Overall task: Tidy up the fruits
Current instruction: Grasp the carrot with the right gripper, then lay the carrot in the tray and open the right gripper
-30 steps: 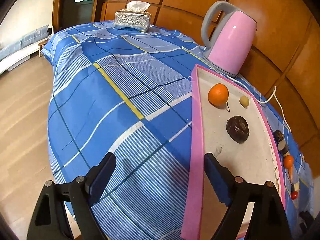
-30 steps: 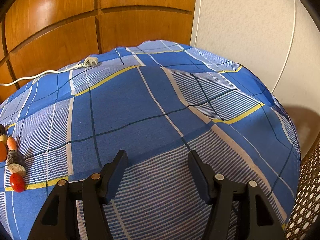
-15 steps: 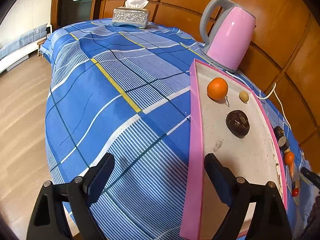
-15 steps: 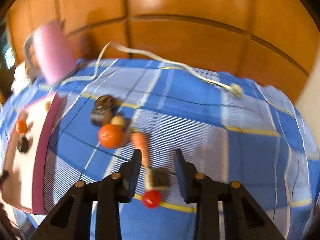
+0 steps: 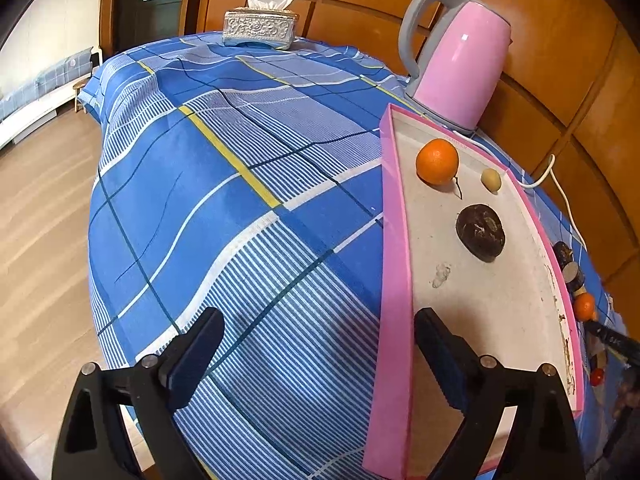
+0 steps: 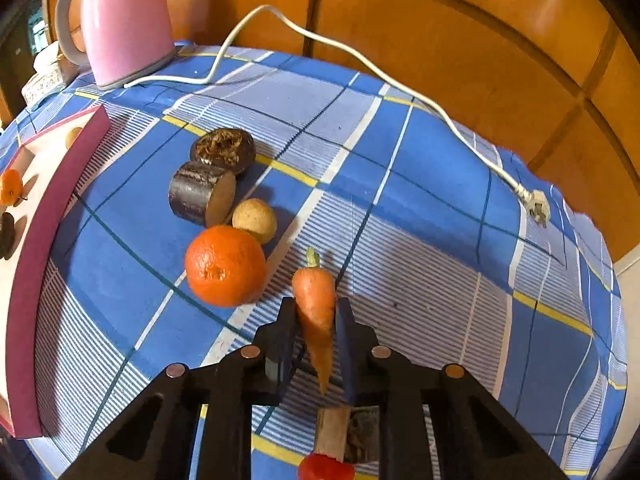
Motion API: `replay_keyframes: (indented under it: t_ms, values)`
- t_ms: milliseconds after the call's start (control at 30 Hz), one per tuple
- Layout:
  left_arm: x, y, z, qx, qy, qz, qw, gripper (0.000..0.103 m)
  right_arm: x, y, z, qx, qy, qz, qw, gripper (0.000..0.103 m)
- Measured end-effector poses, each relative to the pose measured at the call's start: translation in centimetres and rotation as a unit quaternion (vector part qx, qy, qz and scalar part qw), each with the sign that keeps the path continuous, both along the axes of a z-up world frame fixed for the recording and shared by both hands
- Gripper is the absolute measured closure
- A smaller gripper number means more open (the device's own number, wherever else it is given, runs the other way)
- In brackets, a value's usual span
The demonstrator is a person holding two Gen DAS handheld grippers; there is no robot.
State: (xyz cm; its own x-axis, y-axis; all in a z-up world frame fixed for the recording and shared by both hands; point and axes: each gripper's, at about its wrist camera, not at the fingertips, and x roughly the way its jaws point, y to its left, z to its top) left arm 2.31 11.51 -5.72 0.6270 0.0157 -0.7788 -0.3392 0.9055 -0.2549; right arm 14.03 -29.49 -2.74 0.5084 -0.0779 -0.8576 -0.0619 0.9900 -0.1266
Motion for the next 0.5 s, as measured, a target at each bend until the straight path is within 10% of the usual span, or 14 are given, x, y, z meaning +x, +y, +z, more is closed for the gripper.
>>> replay_keyframes:
  t_ms: [233, 500]
  values:
    - [0.0, 0.0, -0.1, 0.001, 0.0, -0.002, 1.0, 0.004, -2.9, -0.7, 4.3, 0.027, -0.085, -0.036, 0.995, 0.084]
    - [-0.1, -0.5, 0.0, 0.007, 0.001, -0.012, 0.9999, 0.004, -5.0, 4.7, 5.8, 0.112, -0.084, 0.051, 0.989, 0.084]
